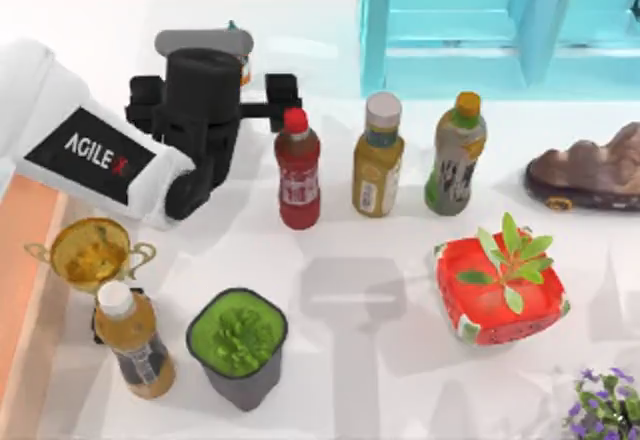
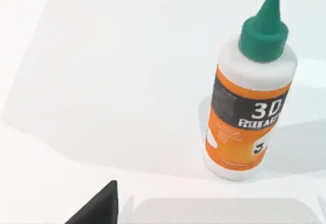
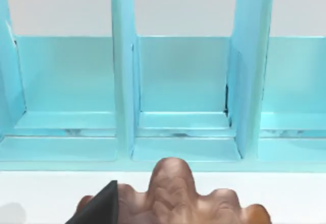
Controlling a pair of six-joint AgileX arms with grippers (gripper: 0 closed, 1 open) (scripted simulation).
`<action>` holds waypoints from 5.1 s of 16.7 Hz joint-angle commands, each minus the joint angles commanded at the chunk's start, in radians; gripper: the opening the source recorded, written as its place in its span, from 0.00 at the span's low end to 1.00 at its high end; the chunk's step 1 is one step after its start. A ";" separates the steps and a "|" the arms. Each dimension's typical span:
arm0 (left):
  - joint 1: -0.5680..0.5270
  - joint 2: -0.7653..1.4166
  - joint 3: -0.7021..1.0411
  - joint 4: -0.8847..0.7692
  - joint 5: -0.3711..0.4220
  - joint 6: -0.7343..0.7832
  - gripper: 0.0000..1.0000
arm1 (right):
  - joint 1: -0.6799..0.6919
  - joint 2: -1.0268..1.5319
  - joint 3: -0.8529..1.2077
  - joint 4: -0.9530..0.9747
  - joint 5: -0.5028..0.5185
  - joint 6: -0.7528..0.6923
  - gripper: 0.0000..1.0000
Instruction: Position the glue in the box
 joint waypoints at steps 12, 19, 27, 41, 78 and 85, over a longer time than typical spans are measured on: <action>0.024 0.086 0.135 -0.051 0.023 0.009 1.00 | 0.000 0.000 0.000 0.000 0.000 0.000 1.00; 0.065 0.308 0.418 -0.109 0.062 0.025 1.00 | 0.000 0.000 0.000 0.000 0.000 0.000 1.00; 0.068 0.352 0.470 -0.117 0.066 0.026 0.92 | 0.000 0.000 0.000 0.000 0.000 0.000 1.00; 0.068 0.352 0.470 -0.117 0.066 0.026 0.00 | 0.000 0.000 0.000 0.000 0.000 0.000 1.00; 0.580 -0.191 0.369 -1.077 0.659 0.846 0.00 | 0.000 0.000 0.000 0.000 0.000 0.000 1.00; 0.988 -0.287 0.205 -1.518 1.131 1.540 0.00 | 0.000 0.000 0.000 0.000 0.000 0.000 1.00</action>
